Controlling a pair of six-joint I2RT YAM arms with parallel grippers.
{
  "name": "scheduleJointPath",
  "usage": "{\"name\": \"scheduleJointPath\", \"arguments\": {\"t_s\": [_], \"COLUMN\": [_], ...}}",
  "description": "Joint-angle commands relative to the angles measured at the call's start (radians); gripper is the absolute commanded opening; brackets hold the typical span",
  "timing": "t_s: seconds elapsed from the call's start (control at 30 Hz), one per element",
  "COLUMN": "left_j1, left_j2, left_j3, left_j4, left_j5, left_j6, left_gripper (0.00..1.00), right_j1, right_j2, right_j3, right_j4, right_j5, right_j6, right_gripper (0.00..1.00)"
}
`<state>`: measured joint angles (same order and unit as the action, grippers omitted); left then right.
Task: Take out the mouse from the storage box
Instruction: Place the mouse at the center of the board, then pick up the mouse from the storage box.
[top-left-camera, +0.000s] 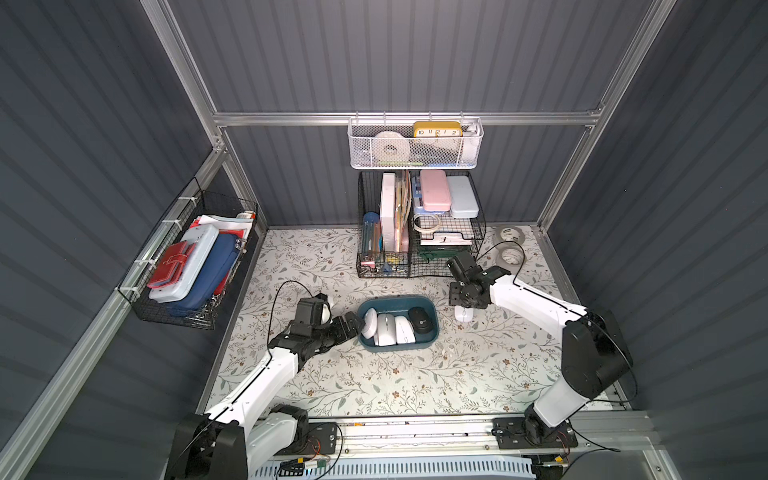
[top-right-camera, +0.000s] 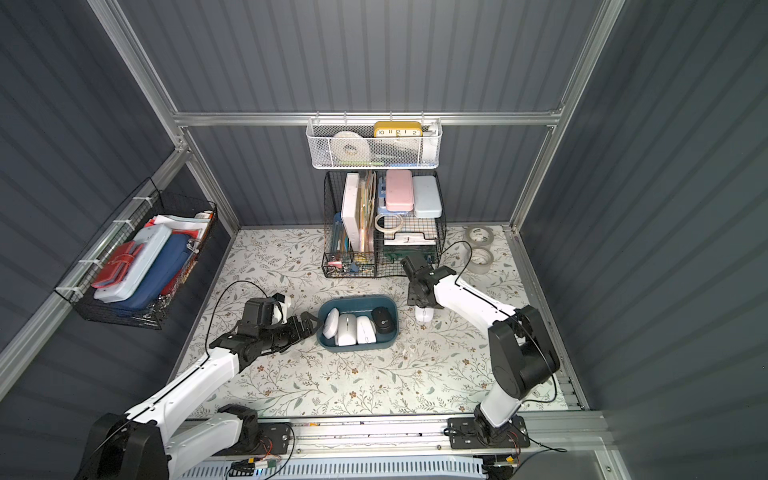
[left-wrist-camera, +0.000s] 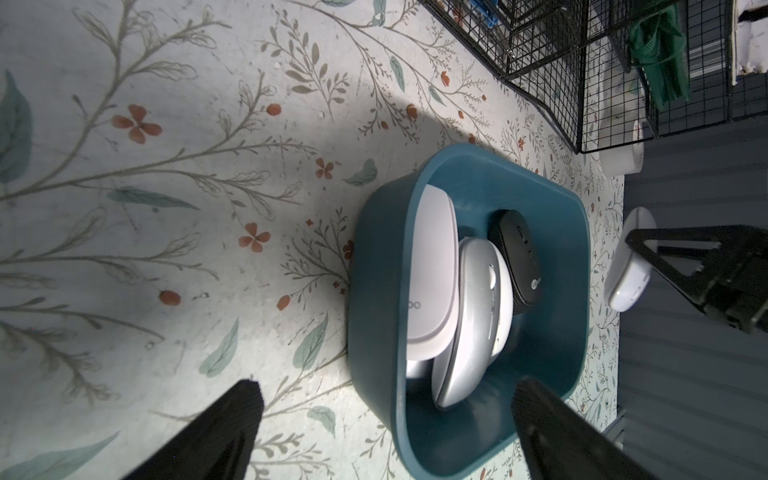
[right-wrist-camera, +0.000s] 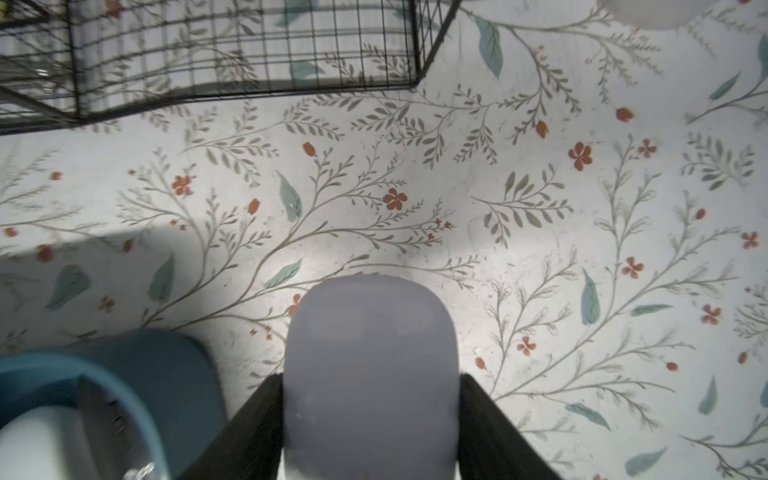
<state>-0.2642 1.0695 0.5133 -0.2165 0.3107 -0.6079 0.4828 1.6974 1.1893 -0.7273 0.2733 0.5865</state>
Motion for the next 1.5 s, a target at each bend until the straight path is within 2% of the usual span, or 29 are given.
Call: {"name": "scheduleJointPath", "arguments": {"t_s": [0.0,0.23,0.47,0.7,0.8,1.0,1.13,1.47], "left_j1": [-0.007,-0.007,-0.008,-0.009,-0.009,-0.009,-0.009,-0.009], "left_j2": [-0.018,-0.015,0.000,0.001,-0.003,0.002,0.003,-0.013], "left_j3": [0.001,-0.001,0.004,-0.002,-0.002,0.001,-0.003,-0.004], "left_j4": [-0.008,-0.011,-0.002,0.005,-0.001,0.010,0.017,0.005], "left_j5": [-0.004,0.001,0.001,0.004,0.005,0.008,0.012,0.018], "left_j6": [-0.007,-0.004,0.001,-0.004,-0.003,-0.006,-0.012,-0.008], "left_gripper": [0.99,0.99,0.99,0.99,0.99,0.99,0.99,0.99], "right_j1": [-0.020,-0.071,-0.079,-0.087,-0.078,0.004,0.100,0.339], "right_j2": [0.053,0.190,0.239,0.236,0.186,0.033,-0.049,-0.100], "right_j3": [0.029,0.093,0.119,0.150,0.155,0.124,0.106,0.091], "right_j4": [0.048,0.051,0.056,0.027,-0.010,-0.031,-0.026,0.026], "right_j5": [-0.056,-0.088,-0.076,-0.063,-0.039,-0.022,-0.012,0.010], "right_j6": [-0.001,0.002,0.002,-0.016,-0.018,-0.007,0.038,0.165], "right_gripper": [0.59,0.60,0.63,0.79,0.81,0.81,0.81,0.82]}}
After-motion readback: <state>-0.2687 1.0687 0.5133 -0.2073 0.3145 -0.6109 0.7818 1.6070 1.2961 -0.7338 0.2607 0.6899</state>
